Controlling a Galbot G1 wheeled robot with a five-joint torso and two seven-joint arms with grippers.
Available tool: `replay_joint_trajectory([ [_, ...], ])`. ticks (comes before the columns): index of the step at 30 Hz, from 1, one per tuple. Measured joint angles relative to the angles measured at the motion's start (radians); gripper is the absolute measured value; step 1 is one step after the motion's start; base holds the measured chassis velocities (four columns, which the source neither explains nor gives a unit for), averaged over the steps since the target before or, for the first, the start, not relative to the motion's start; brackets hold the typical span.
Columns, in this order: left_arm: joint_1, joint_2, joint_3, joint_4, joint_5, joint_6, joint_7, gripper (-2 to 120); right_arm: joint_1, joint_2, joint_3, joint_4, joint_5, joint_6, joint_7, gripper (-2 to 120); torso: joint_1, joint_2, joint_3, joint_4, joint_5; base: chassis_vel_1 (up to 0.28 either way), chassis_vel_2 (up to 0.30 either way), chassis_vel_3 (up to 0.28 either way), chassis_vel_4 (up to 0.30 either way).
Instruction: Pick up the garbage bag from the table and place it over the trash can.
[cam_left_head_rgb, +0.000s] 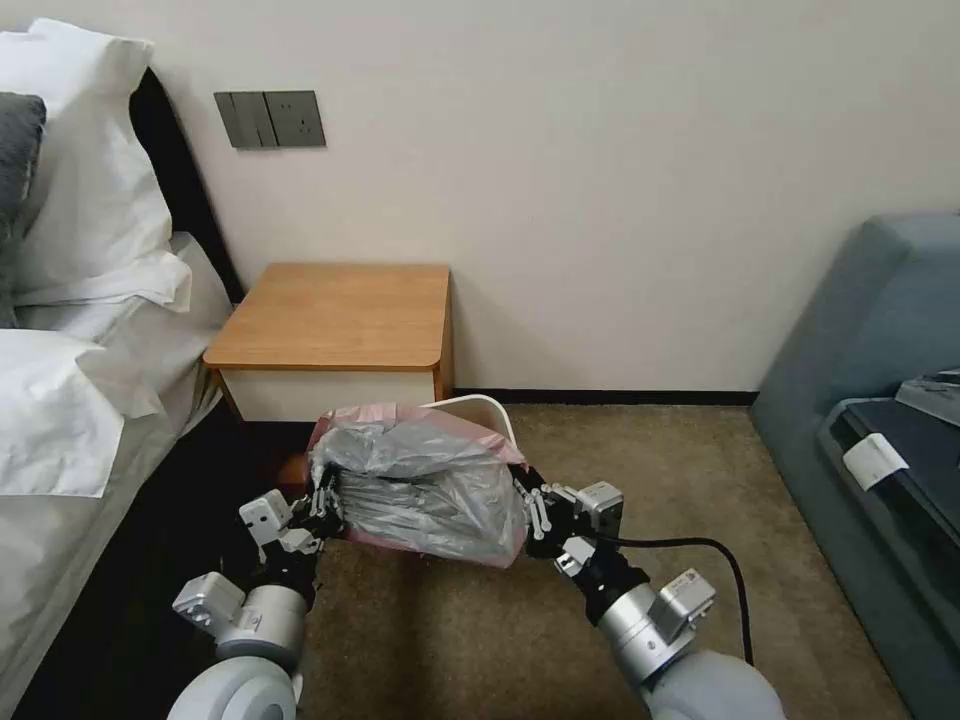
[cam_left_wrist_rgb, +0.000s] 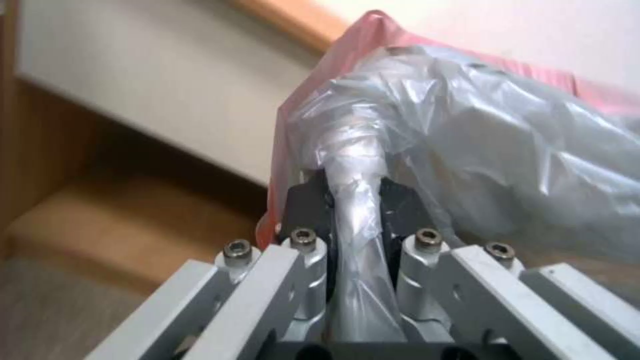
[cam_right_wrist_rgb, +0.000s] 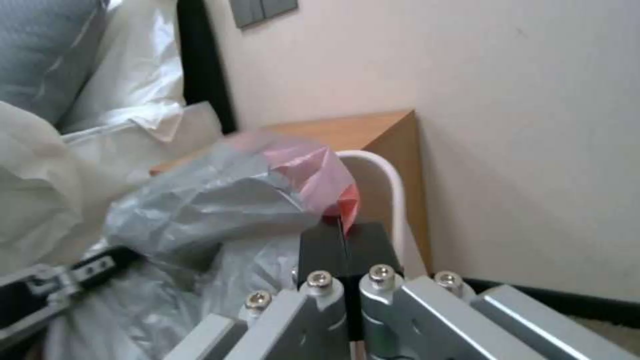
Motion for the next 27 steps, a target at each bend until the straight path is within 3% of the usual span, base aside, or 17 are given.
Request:
replay_joint_trajectory([
  [1,0.002,0.002,-0.004,0.013,0.006,-0.036,0.049,7,0.013,-0.011,0.009,-0.006,0.005,0.000,0.001,0,0.000,0.000,0.000,0.0000,-0.0001,0.000,0.000,0.000,0.000],
  [3,0.003,0.002,-0.007,0.020,0.008,-0.055,0.074,7,0.018,-0.016,0.012,-0.009,0.008,0.000,0.001,0,0.000,0.000,0.000,0.0000,-0.0001,0.000,0.000,0.000,0.000],
  [4,0.004,0.002,-0.013,0.034,0.015,-0.096,0.138,7,0.032,-0.031,0.026,-0.015,0.016,0.000,0.003,0,0.000,0.000,0.000,0.0001,0.0001,0.000,0.000,0.000,0.000],
  [5,0.004,0.002,-0.013,0.034,0.015,-0.096,0.138,7,0.032,-0.031,0.026,-0.015,0.016,0.000,0.003,0,0.000,0.000,0.000,0.0001,0.0001,0.000,0.000,0.000,0.000],
  [8,0.004,0.003,-0.018,0.061,0.023,-0.149,0.216,7,0.038,-0.053,0.052,-0.006,0.028,-0.002,0.004,0,0.000,0.000,0.000,0.0000,0.0000,0.000,0.000,0.000,0.000],
  [21,0.003,0.002,-0.018,0.078,0.015,-0.172,0.224,7,0.037,-0.093,0.102,0.020,0.061,-0.016,0.009,0,0.000,0.000,0.000,0.0000,0.0000,0.000,0.000,0.000,0.000],
  [27,0.003,0.005,-0.015,0.061,-0.055,-0.165,0.223,7,0.036,-0.111,0.109,0.006,0.071,-0.019,0.010,0,0.000,0.000,0.000,0.0000,0.0000,0.000,0.000,0.000,0.000],
])
